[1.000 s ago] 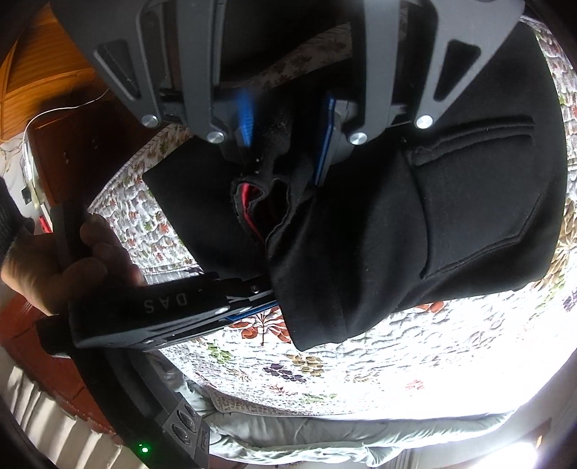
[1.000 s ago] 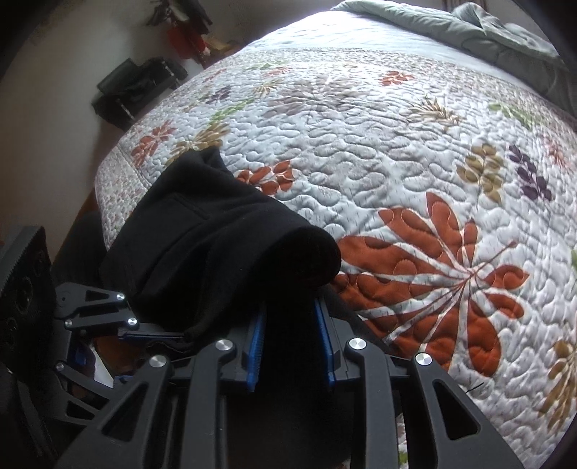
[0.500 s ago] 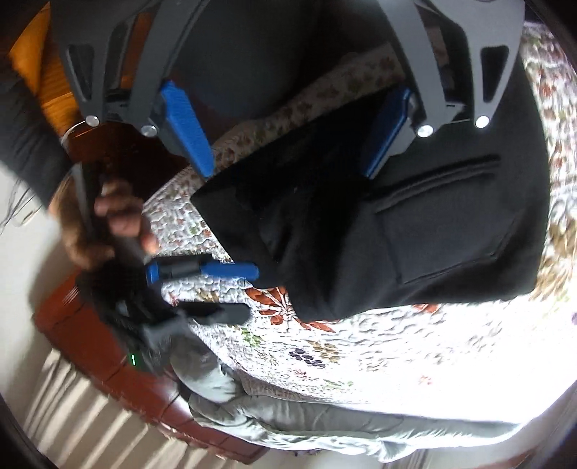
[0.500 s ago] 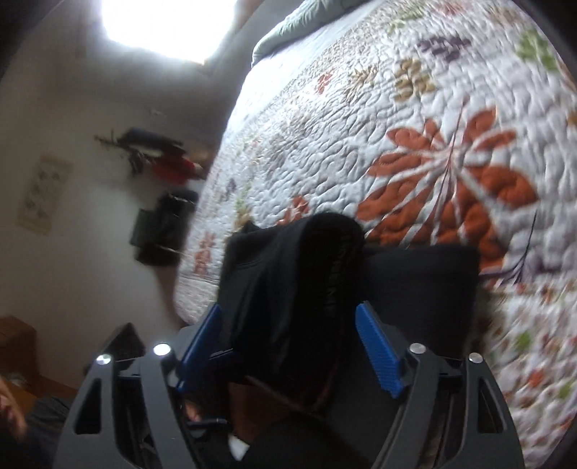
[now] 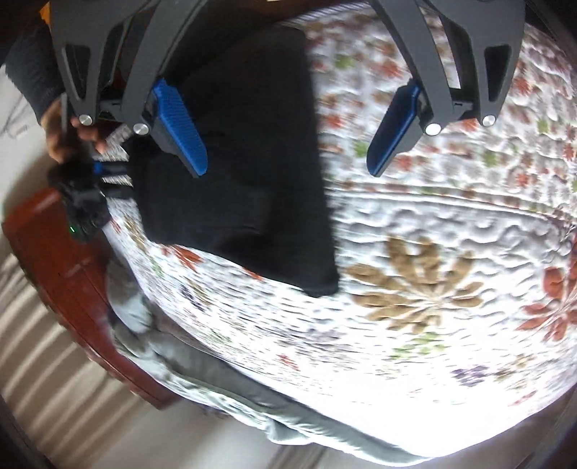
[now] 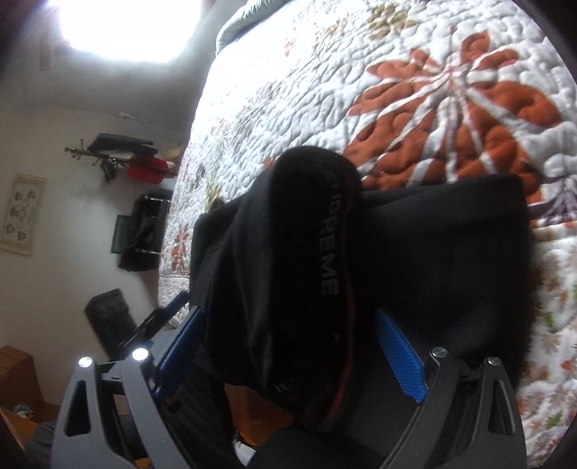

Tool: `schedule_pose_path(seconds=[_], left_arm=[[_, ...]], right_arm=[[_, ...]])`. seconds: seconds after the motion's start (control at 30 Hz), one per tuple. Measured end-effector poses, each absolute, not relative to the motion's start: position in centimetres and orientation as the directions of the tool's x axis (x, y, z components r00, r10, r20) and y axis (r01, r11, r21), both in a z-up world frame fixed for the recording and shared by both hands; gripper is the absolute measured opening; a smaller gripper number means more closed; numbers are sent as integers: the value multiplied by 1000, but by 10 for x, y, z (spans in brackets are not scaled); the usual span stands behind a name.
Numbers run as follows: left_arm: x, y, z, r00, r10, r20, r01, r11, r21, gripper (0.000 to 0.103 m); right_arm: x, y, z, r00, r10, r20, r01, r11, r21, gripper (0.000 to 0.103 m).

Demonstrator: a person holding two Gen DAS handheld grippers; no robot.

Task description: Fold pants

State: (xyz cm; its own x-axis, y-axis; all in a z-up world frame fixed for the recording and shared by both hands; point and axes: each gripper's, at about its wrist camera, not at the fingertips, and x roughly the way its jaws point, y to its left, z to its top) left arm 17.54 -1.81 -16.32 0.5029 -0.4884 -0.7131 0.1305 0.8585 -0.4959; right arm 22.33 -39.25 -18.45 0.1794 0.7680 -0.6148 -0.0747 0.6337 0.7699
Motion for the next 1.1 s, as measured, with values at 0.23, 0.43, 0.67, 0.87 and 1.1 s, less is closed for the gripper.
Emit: schedule_pose_path(seconds=[0.23, 0.43, 0.67, 0.87, 1.1], left_arm=[[182, -2, -174, 498, -471, -728, 93, 864, -495, 90], [179, -12, -166, 511, -476, -716, 126, 865, -485, 90], [177, -33, -146, 536, -497, -682, 193, 859, -475, 90], [174, -57, -138, 528, -530, -663, 262, 845, -466, 90], [171, -79, -129, 522, -547, -655, 346, 837, -424, 89]], right_arm=[[224, -381, -179, 168, 776, -608, -84, 626, 775, 19], [216, -375, -136, 205, 739, -642, -155, 672, 724, 17], [199, -392, -79, 294, 650, -701, -203, 759, 619, 17], [185, -414, -94, 325, 632, -703, -145, 768, 624, 16], [177, -473, -122, 354, 640, -682, -93, 749, 655, 16]])
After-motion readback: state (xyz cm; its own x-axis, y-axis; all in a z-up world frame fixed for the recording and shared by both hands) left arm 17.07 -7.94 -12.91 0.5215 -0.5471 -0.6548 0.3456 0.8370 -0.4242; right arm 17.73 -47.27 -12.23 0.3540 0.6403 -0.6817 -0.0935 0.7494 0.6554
